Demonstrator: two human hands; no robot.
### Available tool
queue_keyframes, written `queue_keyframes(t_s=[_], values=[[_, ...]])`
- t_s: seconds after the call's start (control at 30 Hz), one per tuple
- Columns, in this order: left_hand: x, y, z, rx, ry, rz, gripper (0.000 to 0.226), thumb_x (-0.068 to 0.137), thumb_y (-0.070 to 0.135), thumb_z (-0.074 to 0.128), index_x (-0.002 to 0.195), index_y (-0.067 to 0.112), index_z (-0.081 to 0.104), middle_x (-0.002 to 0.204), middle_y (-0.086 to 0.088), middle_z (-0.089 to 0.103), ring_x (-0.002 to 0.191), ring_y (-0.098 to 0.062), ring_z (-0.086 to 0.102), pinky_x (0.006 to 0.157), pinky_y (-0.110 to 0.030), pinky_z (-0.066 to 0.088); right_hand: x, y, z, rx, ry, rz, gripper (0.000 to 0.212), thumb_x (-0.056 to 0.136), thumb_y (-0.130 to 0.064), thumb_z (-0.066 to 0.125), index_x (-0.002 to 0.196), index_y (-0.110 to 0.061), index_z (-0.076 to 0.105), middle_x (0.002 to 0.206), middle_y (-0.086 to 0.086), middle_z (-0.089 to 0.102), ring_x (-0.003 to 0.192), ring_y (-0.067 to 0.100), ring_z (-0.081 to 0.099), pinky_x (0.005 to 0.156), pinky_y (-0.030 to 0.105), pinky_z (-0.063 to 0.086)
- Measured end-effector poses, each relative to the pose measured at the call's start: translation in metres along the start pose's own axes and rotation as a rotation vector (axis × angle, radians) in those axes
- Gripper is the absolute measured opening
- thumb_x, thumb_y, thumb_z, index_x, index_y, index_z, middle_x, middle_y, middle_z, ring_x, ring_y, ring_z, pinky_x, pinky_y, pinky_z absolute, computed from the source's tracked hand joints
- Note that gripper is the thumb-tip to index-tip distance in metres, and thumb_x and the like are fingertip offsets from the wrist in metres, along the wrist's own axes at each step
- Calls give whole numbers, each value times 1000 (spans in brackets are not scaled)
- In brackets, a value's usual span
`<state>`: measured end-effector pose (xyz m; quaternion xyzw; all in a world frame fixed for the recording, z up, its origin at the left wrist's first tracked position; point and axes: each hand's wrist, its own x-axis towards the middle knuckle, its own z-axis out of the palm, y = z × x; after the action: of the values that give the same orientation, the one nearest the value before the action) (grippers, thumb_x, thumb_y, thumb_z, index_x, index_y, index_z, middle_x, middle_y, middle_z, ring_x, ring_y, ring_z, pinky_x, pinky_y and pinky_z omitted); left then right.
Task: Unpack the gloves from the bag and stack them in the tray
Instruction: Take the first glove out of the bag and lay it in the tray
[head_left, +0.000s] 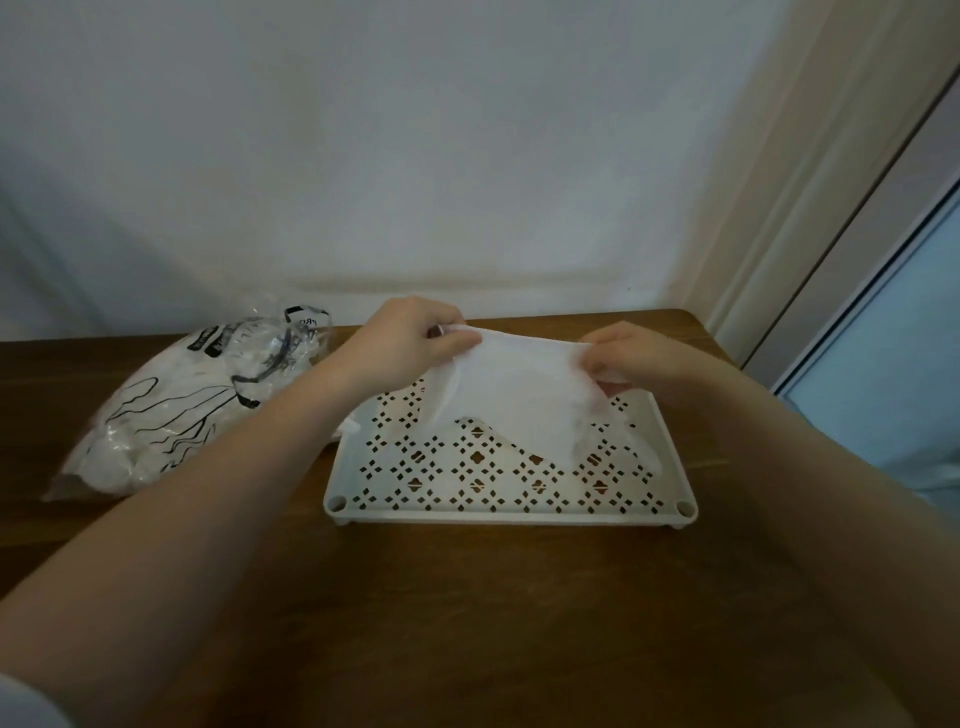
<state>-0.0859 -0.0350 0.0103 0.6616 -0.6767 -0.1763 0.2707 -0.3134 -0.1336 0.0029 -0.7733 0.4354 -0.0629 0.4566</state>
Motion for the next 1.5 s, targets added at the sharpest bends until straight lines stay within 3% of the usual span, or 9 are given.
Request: queue_keyframes(t_s=[0.2, 0.4, 0.53, 0.67, 0.77, 0.87, 1.1, 1.37, 1.5], values=[[26, 1, 1, -99, 16, -50, 17, 95, 24, 51, 90, 16, 65, 79, -3, 62, 72, -18, 55, 68, -34, 44, 14, 6, -19, 35, 238, -48, 22, 94, -14, 47, 82, -3, 61, 75, 12, 66, 65, 16, 59, 67, 29, 47], [32, 9, -3, -107, 226, 39, 13, 90, 8, 50, 88, 17, 59, 77, 8, 58, 66, -4, 53, 58, -11, 39, -5, -11, -26, -130, 777, -325, 18, 93, -18, 50, 84, -8, 62, 75, -2, 55, 65, 8, 47, 58, 20, 37], [10, -9, 10, -6, 61, -4, 12, 89, 8, 54, 92, 18, 60, 81, 4, 59, 59, -8, 49, 50, -11, 39, -13, -2, 3, -26, 532, -269, 11, 95, -15, 50, 90, -13, 59, 97, 5, 65, 68, 8, 66, 58, 26, 57], [-11, -30, 28, 273, -157, 19, 16, 90, 9, 53, 100, 14, 64, 98, -1, 63, 83, -15, 55, 68, -22, 41, -11, 16, 31, -243, 322, -195, 11, 93, -13, 53, 96, -24, 53, 113, 3, 64, 80, 6, 63, 67, 23, 56], [-22, -30, 35, 229, -130, 12, 14, 92, 13, 50, 101, 16, 61, 93, 0, 63, 82, -17, 57, 69, -29, 46, -11, 23, 53, -421, 251, -173, 64, 82, -33, 69, 137, -22, 37, 141, -3, 44, 123, 14, 47, 104, 39, 42], [-27, -27, 37, 207, -62, 71, 14, 93, 17, 50, 104, 18, 59, 87, 5, 57, 70, -6, 51, 61, -26, 43, -7, 15, 78, -774, 357, -177, 92, 74, -58, 67, 147, -26, 22, 152, -5, 27, 140, 16, 22, 116, 40, 14], [-31, -27, 34, 262, -64, 180, 20, 86, 8, 53, 103, 17, 59, 83, 9, 47, 80, -7, 41, 71, -25, 38, 9, 0, 107, -1061, 475, -215, 34, 96, -21, 40, 128, -17, 49, 131, 3, 54, 130, 23, 38, 116, 46, 5], [-33, -24, 36, 351, -246, 80, 40, 83, -1, 53, 112, 26, 50, 103, 6, 50, 95, -11, 47, 80, -25, 42, 3, 14, 66, -978, 749, -124, 31, 89, -5, 49, 115, -15, 61, 117, 4, 63, 116, 25, 51, 108, 42, 24], [-33, -30, 39, 350, -262, 43, 75, 80, -8, 52, 140, 29, 28, 128, -3, 51, 104, -14, 50, 86, -30, 49, -8, 29, 58, -1065, 518, -343, 33, 80, 1, 61, 109, -12, 67, 110, 9, 68, 109, 28, 59, 105, 45, 34]])
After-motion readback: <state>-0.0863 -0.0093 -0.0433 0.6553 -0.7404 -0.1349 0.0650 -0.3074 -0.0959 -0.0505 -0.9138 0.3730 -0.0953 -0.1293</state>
